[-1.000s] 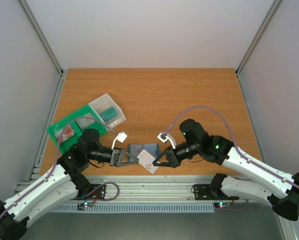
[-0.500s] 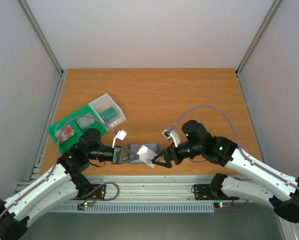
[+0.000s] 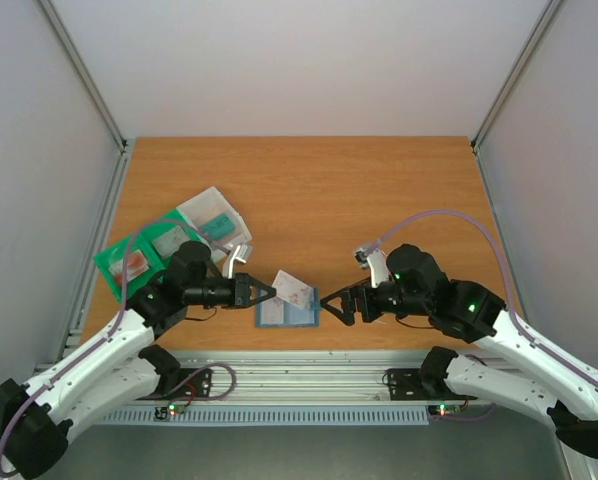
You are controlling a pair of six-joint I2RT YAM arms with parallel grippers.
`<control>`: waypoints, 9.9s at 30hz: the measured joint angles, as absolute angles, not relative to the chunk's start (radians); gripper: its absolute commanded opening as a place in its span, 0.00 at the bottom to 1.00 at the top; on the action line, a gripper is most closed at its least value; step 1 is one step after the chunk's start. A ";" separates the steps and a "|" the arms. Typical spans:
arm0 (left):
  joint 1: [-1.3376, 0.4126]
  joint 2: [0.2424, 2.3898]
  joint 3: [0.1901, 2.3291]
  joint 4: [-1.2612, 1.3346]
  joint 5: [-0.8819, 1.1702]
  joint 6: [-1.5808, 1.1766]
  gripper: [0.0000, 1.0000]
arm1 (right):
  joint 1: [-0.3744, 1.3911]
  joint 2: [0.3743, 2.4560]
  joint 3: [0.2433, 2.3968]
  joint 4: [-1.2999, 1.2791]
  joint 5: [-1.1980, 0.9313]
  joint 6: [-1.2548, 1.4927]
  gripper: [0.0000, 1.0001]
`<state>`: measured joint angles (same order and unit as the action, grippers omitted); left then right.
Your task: Take the credit cards out of the card holder
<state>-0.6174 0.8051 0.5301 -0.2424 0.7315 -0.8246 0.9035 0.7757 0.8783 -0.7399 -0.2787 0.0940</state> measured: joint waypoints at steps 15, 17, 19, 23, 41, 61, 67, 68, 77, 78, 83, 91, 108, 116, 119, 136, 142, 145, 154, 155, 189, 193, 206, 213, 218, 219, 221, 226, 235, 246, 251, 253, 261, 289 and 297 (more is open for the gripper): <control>-0.255 0.832 0.610 -0.424 0.679 -0.757 0.00 | 0.904 0.639 0.873 -0.805 -0.116 0.158 0.99; -0.181 0.836 0.625 -0.459 0.681 -0.738 0.00 | 0.904 0.639 0.866 -0.806 -0.113 0.163 0.98; -0.098 0.849 0.640 -0.493 0.685 -0.717 0.00 | 0.904 0.639 0.861 -0.810 -0.113 0.168 0.98; 0.054 0.892 0.664 -0.549 0.691 -0.671 0.00 | 0.904 0.639 0.858 -0.812 -0.113 0.176 0.98; 0.237 1.029 0.785 -0.634 0.425 -0.616 0.01 | 0.904 0.701 0.829 -0.792 -0.128 0.179 0.99; 0.241 1.154 0.795 -0.531 0.249 -0.595 0.00 | 0.904 0.769 0.829 -0.785 -0.127 0.149 0.99; 0.241 1.208 0.795 -0.483 0.242 -0.595 0.00 | 0.904 0.792 0.829 -0.780 -0.127 0.144 0.99; 0.241 1.213 0.794 -0.472 0.240 -0.595 0.00 | 0.904 0.792 0.829 -0.780 -0.127 0.144 0.98; 0.241 1.253 0.791 -0.398 0.238 -0.603 0.01 | 0.904 0.801 0.834 -0.779 -0.120 0.122 0.98; 0.241 1.259 0.791 -0.395 0.239 -0.603 0.00 | 0.904 0.802 0.836 -0.778 -0.120 0.120 0.99; 0.241 1.271 0.791 -0.389 0.237 -0.603 0.01 | 0.904 0.805 0.840 -0.778 -0.120 0.113 0.99; 0.241 1.290 0.791 -0.371 0.235 -0.606 0.00 | 0.904 0.807 0.840 -0.774 -0.129 0.114 0.99; 0.241 1.331 0.791 -0.340 0.220 -0.620 0.01 | 0.904 0.832 0.840 -0.766 -0.146 0.116 0.98; 0.241 1.343 0.782 -0.331 0.215 -0.620 0.00 | 0.904 0.830 0.840 -0.752 -0.147 0.123 0.98; 0.241 1.355 0.781 -0.329 0.209 -0.620 0.01 | 0.904 0.830 0.840 -0.748 -0.147 0.128 0.99; 0.241 1.428 0.783 -0.291 0.182 -0.621 0.21 | 0.904 0.834 0.840 -0.749 -0.146 0.134 0.98; 0.241 1.428 0.801 -0.310 0.169 -0.620 0.25 | 0.904 0.834 0.840 -0.749 -0.145 0.134 0.99; 0.241 1.428 0.823 -0.319 0.167 -0.621 0.33 | 0.904 0.835 0.840 -0.748 -0.146 0.133 0.99; 0.241 1.426 0.880 -0.372 0.138 -0.617 0.54 | 0.904 0.841 0.840 -0.752 -0.133 0.134 0.98; 0.241 1.423 0.883 -0.378 0.134 -0.617 0.57 | 0.904 0.841 0.840 -0.755 -0.128 0.134 0.98; 0.144 1.157 0.802 -0.611 0.570 -0.511 0.92 | 0.904 1.006 0.767 -0.653 -0.145 0.260 0.95; 0.078 1.129 0.767 -0.606 0.628 -0.508 0.86 | 0.904 1.024 0.767 -0.625 -0.133 0.289 0.92; -0.089 0.988 0.670 -0.581 0.711 -0.558 0.60 | 0.904 1.163 0.759 -0.511 -0.148 0.360 0.49; -0.154 0.968 0.629 -0.563 0.667 -0.605 0.56 | 0.904 1.243 0.724 -0.388 -0.215 0.400 0.39; -0.219 0.978 0.616 -0.544 0.613 -0.634 0.54 | 0.904 1.322 0.724 -0.312 -0.247 0.408 0.37; -0.236 0.988 0.615 -0.532 0.603 -0.641 0.52 | 0.904 1.339 0.723 -0.297 -0.254 0.408 0.37; -0.262 1.007 0.614 -0.514 0.589 -0.652 0.49 | 0.904 1.375 0.723 -0.269 -0.268 0.411 0.36; -0.318 1.064 0.594 -0.454 0.559 -0.677 0.43 | 0.904 1.452 0.719 -0.226 -0.290 0.413 0.36; -0.389 1.190 0.551 -0.364 0.530 -0.695 0.34 | 0.904 1.489 0.687 -0.208 -0.283 0.412 0.35; -0.436 1.277 0.516 -0.234 0.534 -0.724 0.23 | 0.904 1.465 0.637 -0.226 -0.223 0.411 0.34; -0.474 1.322 0.510 -0.196 0.532 -0.735 0.21 | 0.904 1.429 0.633 -0.273 -0.197 0.411 0.34; -0.482 1.335 0.507 -0.186 0.532 -0.736 0.21 | 0.904 1.404 0.633 -0.291 -0.195 0.411 0.35; -0.485 1.395 0.488 -0.123 0.533 -0.754 0.12 | 0.910 1.344 0.671 -0.324 -0.195 0.409 0.34; -0.523 1.354 0.437 0.025 0.556 -0.889 0.09 | 0.922 1.558 0.751 -0.153 -0.247 0.400 0.21; -0.523 1.427 0.422 0.077 0.588 -0.896 0.06 | 0.922 1.610 0.751 -0.136 -0.241 0.400 0.20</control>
<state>-0.5232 1.4265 0.4221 0.0769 0.5880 -0.8959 0.9222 1.6100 0.7506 -0.1356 -0.2405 0.4000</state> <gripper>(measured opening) 0.075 0.204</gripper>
